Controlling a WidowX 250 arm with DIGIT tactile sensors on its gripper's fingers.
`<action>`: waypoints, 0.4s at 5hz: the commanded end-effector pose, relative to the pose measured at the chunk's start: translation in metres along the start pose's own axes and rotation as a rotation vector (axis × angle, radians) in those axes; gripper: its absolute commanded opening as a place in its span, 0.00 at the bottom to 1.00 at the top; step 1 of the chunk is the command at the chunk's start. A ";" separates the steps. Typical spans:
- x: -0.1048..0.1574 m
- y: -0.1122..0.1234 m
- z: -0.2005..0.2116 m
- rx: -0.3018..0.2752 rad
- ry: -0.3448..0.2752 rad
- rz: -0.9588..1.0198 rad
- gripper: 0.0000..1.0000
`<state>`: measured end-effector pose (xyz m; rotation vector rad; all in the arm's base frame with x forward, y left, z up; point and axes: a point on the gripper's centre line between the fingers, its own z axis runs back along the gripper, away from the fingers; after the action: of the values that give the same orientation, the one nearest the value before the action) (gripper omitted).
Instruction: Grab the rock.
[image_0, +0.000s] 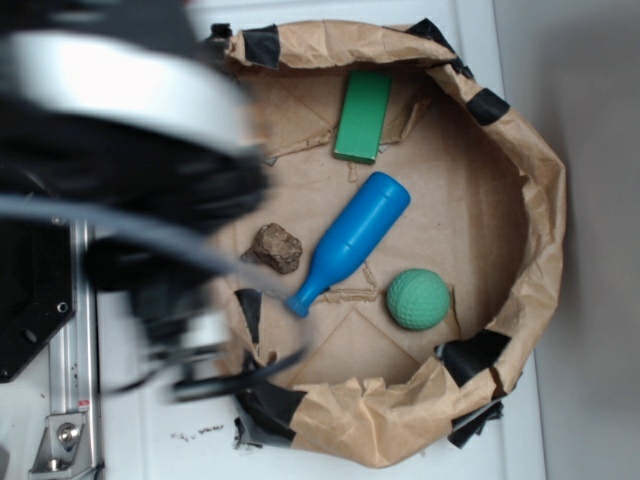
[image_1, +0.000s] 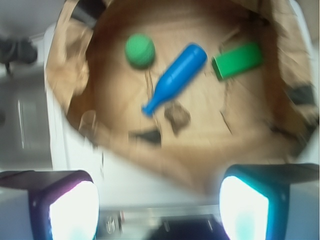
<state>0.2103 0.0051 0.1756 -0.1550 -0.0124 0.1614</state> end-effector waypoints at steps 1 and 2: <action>0.026 0.030 -0.056 -0.093 0.058 0.044 1.00; 0.008 0.032 -0.097 -0.031 0.077 -0.023 1.00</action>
<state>0.2118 0.0233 0.0694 -0.1944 0.0890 0.1507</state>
